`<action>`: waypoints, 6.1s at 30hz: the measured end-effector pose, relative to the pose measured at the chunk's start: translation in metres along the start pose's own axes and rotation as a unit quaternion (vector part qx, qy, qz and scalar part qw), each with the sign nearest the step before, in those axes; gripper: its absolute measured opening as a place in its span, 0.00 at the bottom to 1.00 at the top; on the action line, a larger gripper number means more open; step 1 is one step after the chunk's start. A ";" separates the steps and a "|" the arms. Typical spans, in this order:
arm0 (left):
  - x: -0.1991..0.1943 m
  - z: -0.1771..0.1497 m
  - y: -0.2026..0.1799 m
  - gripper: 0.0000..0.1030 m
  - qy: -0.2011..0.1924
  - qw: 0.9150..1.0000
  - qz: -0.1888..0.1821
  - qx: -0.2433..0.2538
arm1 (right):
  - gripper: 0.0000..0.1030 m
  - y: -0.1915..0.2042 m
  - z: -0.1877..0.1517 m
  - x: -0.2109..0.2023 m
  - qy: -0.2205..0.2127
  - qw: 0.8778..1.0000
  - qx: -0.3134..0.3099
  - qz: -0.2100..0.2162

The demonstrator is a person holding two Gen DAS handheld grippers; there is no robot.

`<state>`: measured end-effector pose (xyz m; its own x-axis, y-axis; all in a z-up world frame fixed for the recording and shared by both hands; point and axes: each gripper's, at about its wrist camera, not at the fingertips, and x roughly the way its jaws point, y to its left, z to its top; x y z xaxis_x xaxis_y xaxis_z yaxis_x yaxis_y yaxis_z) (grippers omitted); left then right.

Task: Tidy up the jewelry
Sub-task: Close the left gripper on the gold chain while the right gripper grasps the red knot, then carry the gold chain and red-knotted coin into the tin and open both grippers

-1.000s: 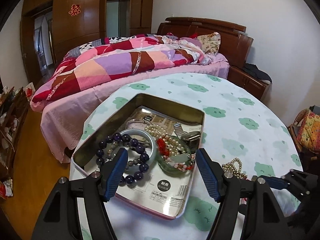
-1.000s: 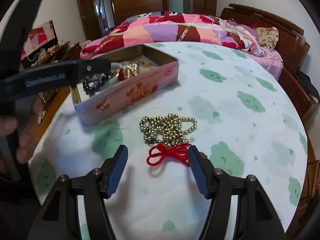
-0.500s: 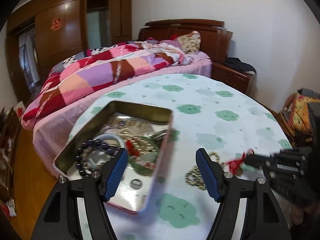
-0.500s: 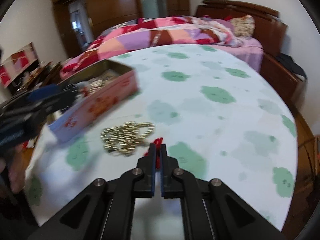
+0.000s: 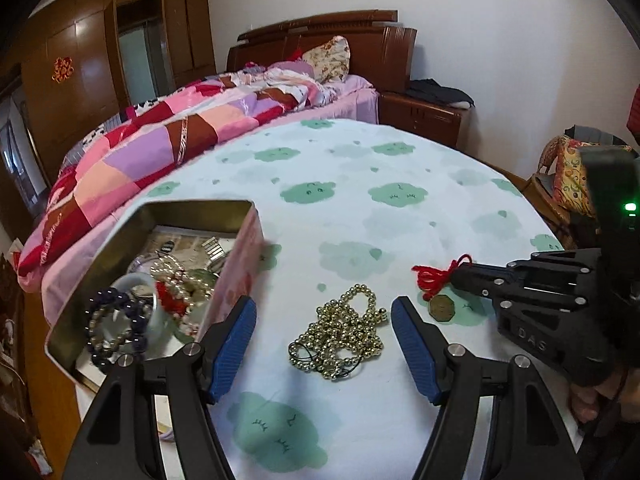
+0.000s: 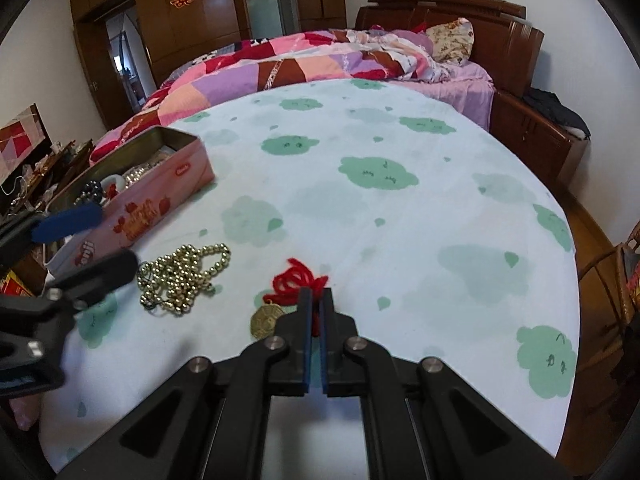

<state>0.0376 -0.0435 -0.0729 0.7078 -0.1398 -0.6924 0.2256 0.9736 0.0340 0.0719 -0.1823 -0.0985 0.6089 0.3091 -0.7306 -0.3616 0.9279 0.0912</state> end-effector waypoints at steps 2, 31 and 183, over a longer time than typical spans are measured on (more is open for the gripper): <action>0.008 0.000 -0.001 0.60 0.015 1.000 -0.011 -0.006 | 0.04 -0.001 0.001 0.002 0.003 1.000 0.001 0.001; 0.036 -0.010 -0.006 0.09 0.048 0.998 -0.050 -0.010 | 0.04 -0.001 0.000 0.004 0.008 1.000 -0.007 0.004; -0.029 0.013 0.154 0.09 -0.029 0.989 0.069 -0.130 | 0.10 0.165 0.101 0.043 0.020 0.982 -0.149 0.110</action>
<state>0.0604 0.1079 -0.0385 0.7589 -0.0053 -0.6511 -0.0506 0.9965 -0.0672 0.1098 0.0047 -0.0462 0.4664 0.4815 -0.7420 -0.6762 0.7349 0.0518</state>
